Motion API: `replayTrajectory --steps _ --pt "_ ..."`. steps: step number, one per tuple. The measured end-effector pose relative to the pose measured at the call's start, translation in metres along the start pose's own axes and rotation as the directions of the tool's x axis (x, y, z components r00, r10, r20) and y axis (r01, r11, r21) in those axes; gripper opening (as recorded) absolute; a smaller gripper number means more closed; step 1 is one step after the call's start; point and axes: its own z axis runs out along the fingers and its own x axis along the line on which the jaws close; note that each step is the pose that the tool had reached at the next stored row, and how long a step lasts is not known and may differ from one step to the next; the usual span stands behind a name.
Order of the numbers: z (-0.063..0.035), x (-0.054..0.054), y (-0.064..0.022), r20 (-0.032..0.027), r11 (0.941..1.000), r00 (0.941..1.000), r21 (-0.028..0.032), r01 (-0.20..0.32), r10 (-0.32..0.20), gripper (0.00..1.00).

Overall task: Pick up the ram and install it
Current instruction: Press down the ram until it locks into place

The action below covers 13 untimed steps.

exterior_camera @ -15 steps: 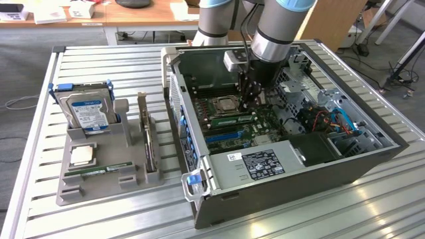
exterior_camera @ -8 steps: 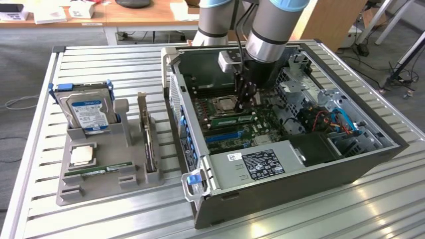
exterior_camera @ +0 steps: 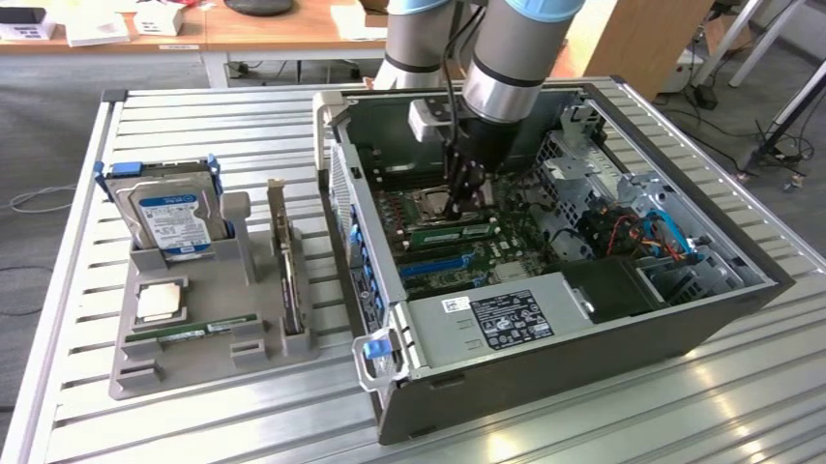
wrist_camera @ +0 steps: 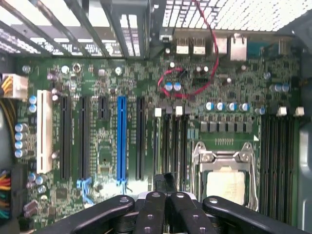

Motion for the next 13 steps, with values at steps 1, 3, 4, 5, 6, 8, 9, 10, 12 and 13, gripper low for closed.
replayTrajectory --steps 1,3,4,5,6,8,9,10,12,13 --pt "0.0001 0.0 0.0023 0.0 1.0 1.0 0.0 0.0 0.0 0.11" --pt "0.0004 0.0 0.0066 0.0001 1.0 1.0 0.0 0.0 0.0 0.11" --pt "0.0004 0.0 0.0087 0.0 1.0 1.0 0.0 0.0 0.0 0.11" --pt "0.0005 0.0 0.0105 0.0 1.0 1.0 0.0 0.0 0.0 0.11" --pt "0.0006 0.0 0.0123 0.0 1.0 1.0 0.0 0.0 0.0 0.11" --pt "0.0008 0.0 0.0156 0.0 1.0 1.0 0.0 0.0 0.0 0.11" --pt "0.0009 0.0 0.0172 0.0001 1.0 1.0 0.0 0.0 0.0 0.11" --pt "0.001 0.0 0.0187 0.0001 1.0 1.0 0.0 0.0 0.0 0.11" --pt "0.0011 0.0 0.0217 0.0 1.0 1.0 0.0 0.0 0.0 0.11" --pt "0.0012 0.0 0.0233 0.0 1.0 1.0 0.0 0.0 0.0 0.11"
